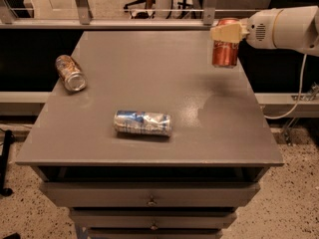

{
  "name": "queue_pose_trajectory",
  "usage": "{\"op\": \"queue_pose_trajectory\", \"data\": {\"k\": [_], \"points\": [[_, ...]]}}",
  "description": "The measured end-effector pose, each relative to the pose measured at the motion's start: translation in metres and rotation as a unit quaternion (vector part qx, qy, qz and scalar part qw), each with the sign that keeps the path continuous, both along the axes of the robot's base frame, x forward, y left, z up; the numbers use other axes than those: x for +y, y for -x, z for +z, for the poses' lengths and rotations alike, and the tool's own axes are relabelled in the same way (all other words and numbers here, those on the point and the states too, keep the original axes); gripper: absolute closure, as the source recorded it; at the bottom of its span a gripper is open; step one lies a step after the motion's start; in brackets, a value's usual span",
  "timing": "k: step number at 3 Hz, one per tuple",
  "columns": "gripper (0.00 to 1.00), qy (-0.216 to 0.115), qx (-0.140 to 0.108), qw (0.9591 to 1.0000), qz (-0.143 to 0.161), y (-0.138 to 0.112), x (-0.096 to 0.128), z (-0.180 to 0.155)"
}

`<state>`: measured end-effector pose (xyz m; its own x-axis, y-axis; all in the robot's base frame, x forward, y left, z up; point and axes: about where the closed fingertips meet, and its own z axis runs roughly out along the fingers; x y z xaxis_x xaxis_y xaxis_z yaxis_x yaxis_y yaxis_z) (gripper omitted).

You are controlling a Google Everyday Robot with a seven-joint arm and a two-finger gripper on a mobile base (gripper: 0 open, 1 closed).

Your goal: Place coke can upright

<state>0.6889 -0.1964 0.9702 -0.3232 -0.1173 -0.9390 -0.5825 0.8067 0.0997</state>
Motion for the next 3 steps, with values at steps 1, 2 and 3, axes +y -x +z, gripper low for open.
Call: {"op": "queue_pose_trajectory", "data": {"k": [1, 2, 3], "points": [[1.0, 0.0, 0.0, 1.0, 0.0, 0.0, 0.0, 0.0], [1.0, 0.004, -0.016, 0.9997, 0.017, 0.0, 0.003, 0.001], [1.0, -0.011, -0.066, 0.9943, 0.083, 0.001, 0.011, 0.001]]}}
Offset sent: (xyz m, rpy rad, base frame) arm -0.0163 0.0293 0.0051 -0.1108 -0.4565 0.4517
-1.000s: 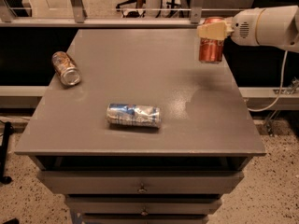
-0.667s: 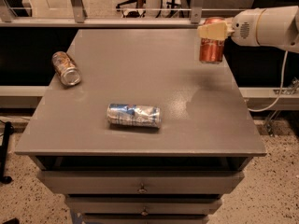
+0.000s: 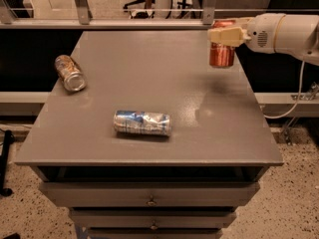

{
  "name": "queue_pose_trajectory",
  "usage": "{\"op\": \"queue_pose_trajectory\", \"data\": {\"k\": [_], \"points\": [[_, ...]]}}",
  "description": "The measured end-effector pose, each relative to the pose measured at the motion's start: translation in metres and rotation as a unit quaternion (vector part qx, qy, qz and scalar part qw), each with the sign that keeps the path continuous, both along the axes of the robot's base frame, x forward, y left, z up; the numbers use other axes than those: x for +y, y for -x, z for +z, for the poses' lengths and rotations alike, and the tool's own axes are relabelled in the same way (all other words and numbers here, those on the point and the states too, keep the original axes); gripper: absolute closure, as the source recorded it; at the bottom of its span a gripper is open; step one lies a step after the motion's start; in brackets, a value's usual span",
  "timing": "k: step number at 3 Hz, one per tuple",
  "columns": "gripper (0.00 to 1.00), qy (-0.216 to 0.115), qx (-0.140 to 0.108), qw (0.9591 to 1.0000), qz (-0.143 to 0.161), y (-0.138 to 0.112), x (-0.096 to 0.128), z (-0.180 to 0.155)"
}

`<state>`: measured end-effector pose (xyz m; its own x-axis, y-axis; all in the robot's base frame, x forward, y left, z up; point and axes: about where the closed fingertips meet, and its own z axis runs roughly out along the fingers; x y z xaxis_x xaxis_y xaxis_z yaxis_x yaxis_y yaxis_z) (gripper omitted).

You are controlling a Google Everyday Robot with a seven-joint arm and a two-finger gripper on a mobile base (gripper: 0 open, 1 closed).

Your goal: Place coke can upright

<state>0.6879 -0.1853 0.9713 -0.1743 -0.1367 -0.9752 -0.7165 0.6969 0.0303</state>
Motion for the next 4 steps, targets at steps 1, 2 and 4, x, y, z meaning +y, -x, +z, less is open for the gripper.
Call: {"op": "queue_pose_trajectory", "data": {"k": [1, 2, 4], "points": [[1.0, 0.012, -0.063, 0.9951, 0.075, -0.002, 0.015, -0.009], [1.0, 0.052, -0.13, 0.9826, 0.122, -0.002, 0.022, -0.02], [0.9, 0.079, -0.212, 0.9648, 0.134, -0.01, 0.002, -0.048]]}}
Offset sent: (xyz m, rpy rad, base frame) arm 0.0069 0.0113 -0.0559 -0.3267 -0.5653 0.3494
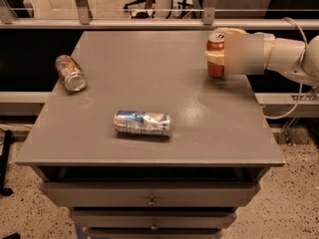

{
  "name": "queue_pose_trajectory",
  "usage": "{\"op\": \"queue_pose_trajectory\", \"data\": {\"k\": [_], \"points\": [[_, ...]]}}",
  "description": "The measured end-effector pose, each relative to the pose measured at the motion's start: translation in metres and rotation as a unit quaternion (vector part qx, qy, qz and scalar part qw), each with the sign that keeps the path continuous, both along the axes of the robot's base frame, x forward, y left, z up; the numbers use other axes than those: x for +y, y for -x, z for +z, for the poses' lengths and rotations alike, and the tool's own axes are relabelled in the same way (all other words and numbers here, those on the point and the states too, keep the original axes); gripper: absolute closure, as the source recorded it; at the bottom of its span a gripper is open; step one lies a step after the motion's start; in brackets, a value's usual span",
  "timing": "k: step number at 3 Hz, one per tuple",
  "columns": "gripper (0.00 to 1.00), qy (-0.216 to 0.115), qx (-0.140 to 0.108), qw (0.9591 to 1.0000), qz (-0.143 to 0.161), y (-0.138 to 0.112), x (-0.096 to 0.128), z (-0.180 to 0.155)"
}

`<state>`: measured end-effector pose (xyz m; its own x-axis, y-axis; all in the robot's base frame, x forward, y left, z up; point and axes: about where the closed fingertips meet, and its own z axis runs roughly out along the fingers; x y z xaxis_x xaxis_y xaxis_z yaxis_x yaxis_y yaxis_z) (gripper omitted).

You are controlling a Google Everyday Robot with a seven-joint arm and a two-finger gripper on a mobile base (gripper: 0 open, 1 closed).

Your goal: Place coke can upright

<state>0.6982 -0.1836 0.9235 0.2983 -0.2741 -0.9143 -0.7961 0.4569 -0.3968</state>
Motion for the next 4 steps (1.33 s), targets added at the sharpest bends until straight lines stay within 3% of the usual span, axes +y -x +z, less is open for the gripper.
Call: {"op": "queue_pose_trajectory", "data": {"k": [2, 4], "points": [[0.43, -0.06, 0.019, 0.9979, -0.014, -0.008, -0.025, -0.009], [0.0, -0.081, 0.033, 0.9957, -0.029, -0.006, -0.043, -0.017]]}}
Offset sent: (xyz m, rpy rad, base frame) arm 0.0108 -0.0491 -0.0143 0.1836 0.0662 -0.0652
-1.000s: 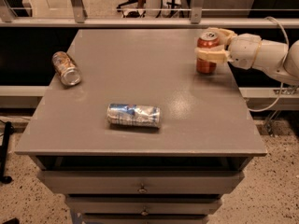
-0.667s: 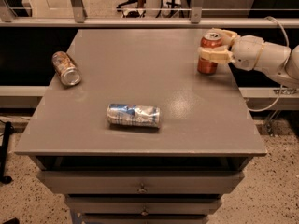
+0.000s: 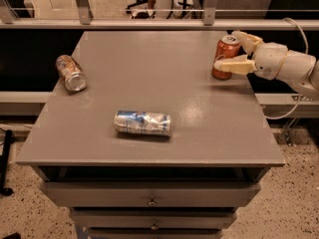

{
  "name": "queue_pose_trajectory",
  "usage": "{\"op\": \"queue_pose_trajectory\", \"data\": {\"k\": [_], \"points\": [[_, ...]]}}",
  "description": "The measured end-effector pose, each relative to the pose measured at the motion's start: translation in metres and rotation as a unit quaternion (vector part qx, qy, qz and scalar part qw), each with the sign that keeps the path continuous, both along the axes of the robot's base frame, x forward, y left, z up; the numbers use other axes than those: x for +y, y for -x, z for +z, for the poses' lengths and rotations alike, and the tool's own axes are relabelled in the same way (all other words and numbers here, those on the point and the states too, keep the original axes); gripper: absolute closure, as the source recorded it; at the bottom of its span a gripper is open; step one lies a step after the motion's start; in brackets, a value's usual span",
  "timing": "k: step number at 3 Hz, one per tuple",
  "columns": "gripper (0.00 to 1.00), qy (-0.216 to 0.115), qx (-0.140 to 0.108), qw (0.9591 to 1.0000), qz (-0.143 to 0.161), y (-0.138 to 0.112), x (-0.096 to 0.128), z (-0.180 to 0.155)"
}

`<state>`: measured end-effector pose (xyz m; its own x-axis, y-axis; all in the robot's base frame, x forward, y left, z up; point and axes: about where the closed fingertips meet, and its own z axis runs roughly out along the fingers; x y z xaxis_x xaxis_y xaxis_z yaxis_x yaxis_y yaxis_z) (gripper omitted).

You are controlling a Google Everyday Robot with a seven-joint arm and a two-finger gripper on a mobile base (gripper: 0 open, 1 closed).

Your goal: Place coke can upright

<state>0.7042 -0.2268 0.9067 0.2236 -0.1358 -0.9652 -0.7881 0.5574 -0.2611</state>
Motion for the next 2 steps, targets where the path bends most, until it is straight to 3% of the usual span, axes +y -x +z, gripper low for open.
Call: {"op": "queue_pose_trajectory", "data": {"k": [1, 2], "points": [[0.0, 0.01, 0.014, 0.9998, -0.004, 0.014, -0.011, 0.002], [0.0, 0.031, 0.018, 0.9992, -0.017, 0.042, -0.042, 0.019]]}}
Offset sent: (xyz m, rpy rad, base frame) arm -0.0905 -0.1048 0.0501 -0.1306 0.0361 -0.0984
